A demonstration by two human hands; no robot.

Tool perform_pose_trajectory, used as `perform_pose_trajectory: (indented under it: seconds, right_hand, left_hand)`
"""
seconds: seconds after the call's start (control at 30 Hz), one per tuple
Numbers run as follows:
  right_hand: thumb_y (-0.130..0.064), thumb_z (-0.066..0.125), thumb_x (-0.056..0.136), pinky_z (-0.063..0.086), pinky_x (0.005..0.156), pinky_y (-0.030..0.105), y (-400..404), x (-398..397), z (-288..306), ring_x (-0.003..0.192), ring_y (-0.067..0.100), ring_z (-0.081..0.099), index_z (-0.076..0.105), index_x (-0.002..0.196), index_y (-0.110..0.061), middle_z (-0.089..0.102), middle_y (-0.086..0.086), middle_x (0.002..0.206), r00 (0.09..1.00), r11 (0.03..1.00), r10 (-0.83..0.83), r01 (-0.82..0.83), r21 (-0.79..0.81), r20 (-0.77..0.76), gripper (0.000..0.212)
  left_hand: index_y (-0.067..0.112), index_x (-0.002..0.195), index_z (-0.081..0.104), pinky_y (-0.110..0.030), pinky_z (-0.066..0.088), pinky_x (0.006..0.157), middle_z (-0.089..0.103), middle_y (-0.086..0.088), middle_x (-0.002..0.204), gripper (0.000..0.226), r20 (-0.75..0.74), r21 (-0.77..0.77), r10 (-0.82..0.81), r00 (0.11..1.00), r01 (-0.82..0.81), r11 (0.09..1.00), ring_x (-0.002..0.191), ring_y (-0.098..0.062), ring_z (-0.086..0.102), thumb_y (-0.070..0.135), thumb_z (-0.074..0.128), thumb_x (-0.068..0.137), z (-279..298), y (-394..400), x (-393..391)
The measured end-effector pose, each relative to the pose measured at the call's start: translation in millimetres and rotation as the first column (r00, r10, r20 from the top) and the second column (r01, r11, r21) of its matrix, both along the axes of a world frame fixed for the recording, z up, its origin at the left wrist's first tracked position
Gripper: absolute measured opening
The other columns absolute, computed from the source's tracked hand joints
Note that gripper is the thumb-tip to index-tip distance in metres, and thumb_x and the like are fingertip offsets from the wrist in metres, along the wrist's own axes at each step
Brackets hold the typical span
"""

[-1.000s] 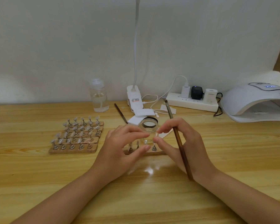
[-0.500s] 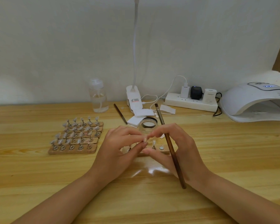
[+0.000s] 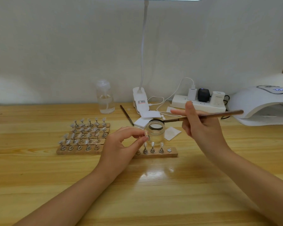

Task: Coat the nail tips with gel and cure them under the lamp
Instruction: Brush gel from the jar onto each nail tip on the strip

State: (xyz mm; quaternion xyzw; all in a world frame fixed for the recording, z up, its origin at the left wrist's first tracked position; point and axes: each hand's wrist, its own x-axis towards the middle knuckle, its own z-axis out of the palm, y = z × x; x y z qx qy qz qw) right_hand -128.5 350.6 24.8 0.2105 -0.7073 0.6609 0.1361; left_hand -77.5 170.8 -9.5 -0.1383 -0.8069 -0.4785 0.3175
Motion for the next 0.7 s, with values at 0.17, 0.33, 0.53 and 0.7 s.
perform_pose_trajectory:
  seconds: [0.17, 0.33, 0.53, 0.7]
  right_hand:
    - [-0.036, 0.054, 0.090, 0.034, 0.047, 0.004, -7.3, -26.4, 11.5, 0.045, -0.007, 0.048, 0.067, 0.075, -0.023, 0.051, -0.016, 0.043, 0.999, 0.967, -0.002, 0.013, 0.256, -0.045, 0.023]
    - [-0.037, 0.065, 0.083, 0.036, 0.046, 0.004, -22.7, -42.6, 15.8, 0.043, -0.006, 0.052, 0.052, 0.062, -0.017, 0.057, -0.006, 0.051, 0.991, 0.903, -0.062, 0.107, 0.416, -0.120, 0.031]
    - [-0.042, 0.069, 0.078, 0.048, 0.055, 0.018, -32.9, -48.2, 15.3, 0.049, 0.003, 0.058, 0.055, 0.061, -0.016, 0.059, -0.006, 0.049, 0.987, 0.832, -0.075, 0.139, 0.538, -0.139, 0.034]
    - [-0.045, 0.066, 0.079, 0.047, 0.062, 0.032, -38.0, -45.2, 9.2, 0.064, 0.014, 0.058, 0.054, 0.063, -0.017, 0.059, -0.002, 0.062, 0.979, 0.745, -0.069, 0.178, 0.642, -0.191, 0.035]
  left_hand:
    - [0.022, 0.080, 0.070, -0.007, 0.042, 0.076, 0.067, 0.013, 0.078, 0.013, 0.001, -0.003, 0.004, 1.000, -0.004, 1.000, 0.079, -0.002, 0.061, 0.013, 0.070, 0.071, -0.6, -0.8, -0.6]
    - [0.020, 0.081, 0.071, -0.008, 0.043, 0.076, 0.068, 0.011, 0.078, 0.013, 0.012, 0.008, -0.001, 1.000, 0.001, 1.000, 0.078, -0.005, 0.062, 0.012, 0.071, 0.071, 0.1, -1.0, -0.9]
    - [0.020, 0.081, 0.071, -0.013, 0.046, 0.076, 0.067, 0.012, 0.076, 0.013, 0.003, -0.005, -0.002, 1.000, 0.002, 1.000, 0.074, -0.007, 0.062, 0.011, 0.072, 0.071, 0.1, -1.4, -1.2]
    - [0.024, 0.080, 0.070, -0.015, 0.046, 0.075, 0.067, 0.012, 0.075, 0.011, 0.004, -0.001, -0.013, 1.000, 0.013, 1.000, 0.074, -0.005, 0.061, 0.018, 0.069, 0.071, -0.3, -1.7, -1.8]
